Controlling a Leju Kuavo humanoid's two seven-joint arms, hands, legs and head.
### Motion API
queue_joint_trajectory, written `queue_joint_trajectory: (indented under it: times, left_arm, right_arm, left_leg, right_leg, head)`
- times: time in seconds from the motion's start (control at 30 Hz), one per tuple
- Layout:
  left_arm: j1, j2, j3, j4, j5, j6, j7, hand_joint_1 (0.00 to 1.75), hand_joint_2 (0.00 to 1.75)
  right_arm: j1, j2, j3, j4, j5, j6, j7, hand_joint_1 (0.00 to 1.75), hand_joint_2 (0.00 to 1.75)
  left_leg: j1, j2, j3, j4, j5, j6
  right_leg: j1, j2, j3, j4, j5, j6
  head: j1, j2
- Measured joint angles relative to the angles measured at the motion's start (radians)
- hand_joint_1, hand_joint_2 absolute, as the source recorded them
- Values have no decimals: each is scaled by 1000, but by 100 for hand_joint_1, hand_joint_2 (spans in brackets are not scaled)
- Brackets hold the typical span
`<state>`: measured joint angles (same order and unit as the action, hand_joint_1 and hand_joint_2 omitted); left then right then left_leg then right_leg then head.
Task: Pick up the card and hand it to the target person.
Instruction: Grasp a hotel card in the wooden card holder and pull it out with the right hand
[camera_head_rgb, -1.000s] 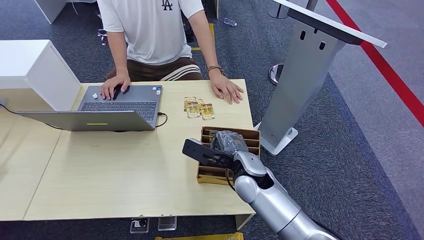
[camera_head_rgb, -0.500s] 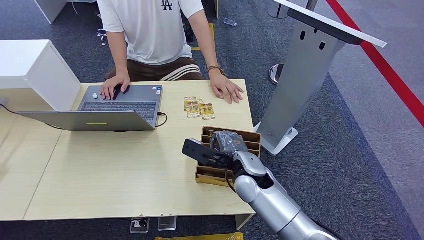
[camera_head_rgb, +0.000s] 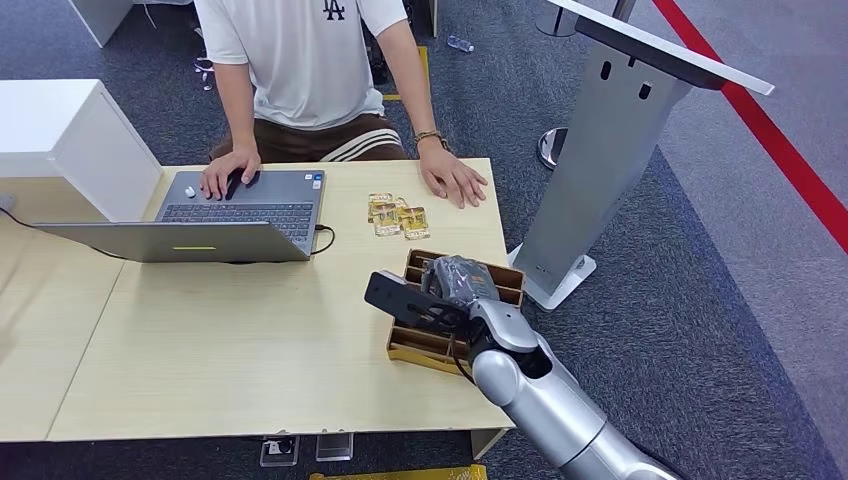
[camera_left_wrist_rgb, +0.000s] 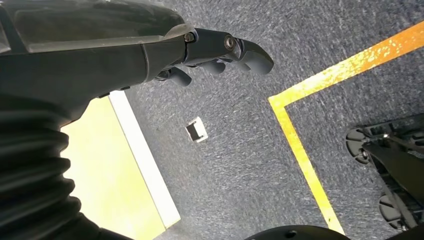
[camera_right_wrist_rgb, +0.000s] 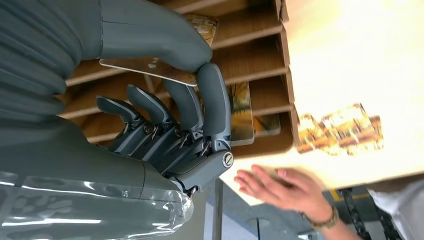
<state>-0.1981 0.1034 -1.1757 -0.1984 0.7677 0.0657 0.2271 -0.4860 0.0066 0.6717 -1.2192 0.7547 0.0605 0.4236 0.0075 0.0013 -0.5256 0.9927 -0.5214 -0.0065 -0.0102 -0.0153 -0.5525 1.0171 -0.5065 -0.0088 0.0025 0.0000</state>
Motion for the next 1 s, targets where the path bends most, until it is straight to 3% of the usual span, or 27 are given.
queue_joint_trajectory:
  times: [0.3,0.53,0.8,1.0]
  left_arm:
    - [17,6,1,0,15,3,-19,0,175]
    - [25,6,1,0,19,4,-28,0,175]
    - [25,6,2,0,19,4,-35,0,175]
    - [25,6,2,0,19,4,-35,0,175]
  right_arm:
    - [9,-58,-43,-247,13,-6,5,175,175]
    - [17,-89,-68,-410,5,-32,-44,175,175]
    - [19,-92,-71,-437,-30,-121,-188,175,175]
    - [18,-82,-64,-407,-45,-151,-236,175,175]
  left_leg:
    - [0,0,-1,0,0,0]
    - [0,0,-1,0,0,0]
    - [0,0,-1,0,0,0]
    - [0,0,-2,0,0,0]
  right_leg:
    - [0,0,-1,0,0,0]
    - [0,0,-1,0,0,0]
    - [0,0,-1,0,0,0]
    - [0,0,-1,0,0,0]
  head:
    - [0,0]
    - [0,0]
    - [0,0]
    - [0,0]
